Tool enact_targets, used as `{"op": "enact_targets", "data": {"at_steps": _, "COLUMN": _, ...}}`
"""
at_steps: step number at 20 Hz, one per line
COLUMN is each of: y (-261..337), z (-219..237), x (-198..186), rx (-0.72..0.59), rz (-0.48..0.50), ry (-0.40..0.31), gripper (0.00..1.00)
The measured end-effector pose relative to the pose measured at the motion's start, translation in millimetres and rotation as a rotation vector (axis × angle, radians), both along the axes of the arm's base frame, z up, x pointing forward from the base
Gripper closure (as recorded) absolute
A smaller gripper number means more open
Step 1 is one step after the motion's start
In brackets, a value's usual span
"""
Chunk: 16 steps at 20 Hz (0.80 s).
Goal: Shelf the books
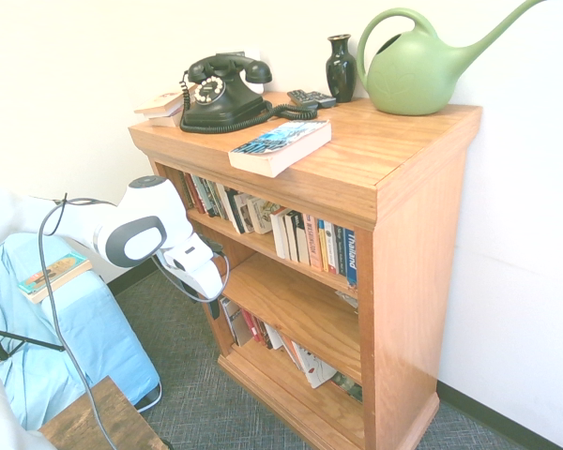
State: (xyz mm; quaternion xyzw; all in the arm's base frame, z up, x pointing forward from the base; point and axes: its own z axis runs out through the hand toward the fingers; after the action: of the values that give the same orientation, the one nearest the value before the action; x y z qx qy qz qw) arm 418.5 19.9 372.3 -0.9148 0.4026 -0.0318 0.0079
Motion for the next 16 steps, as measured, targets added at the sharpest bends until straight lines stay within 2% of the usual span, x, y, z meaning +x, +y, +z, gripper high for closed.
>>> {"op": "enact_targets", "data": {"at_steps": 4, "y": -3.7, "z": 0.2, "x": -0.6, "rx": -0.009, "rz": -0.007, "ry": 0.005, "gripper": 0.00}}
{"op": "enact_targets", "data": {"at_steps": 8, "y": -27.2, "z": 17.9, "x": -9.1, "rx": -0.094, "rz": -0.073, "ry": -0.033, "gripper": 0.00}}
{"op": "enact_targets", "data": {"at_steps": 12, "y": -54.5, "z": 73.4, "x": -40.4, "rx": -0.215, "rz": -0.142, "ry": -0.086, "gripper": 0.00}}
{"op": "enact_targets", "data": {"at_steps": 16, "y": -78.1, "z": 134.9, "x": -79.1, "rx": -0.346, "rz": -0.195, "ry": -0.172, "gripper": 0.00}}
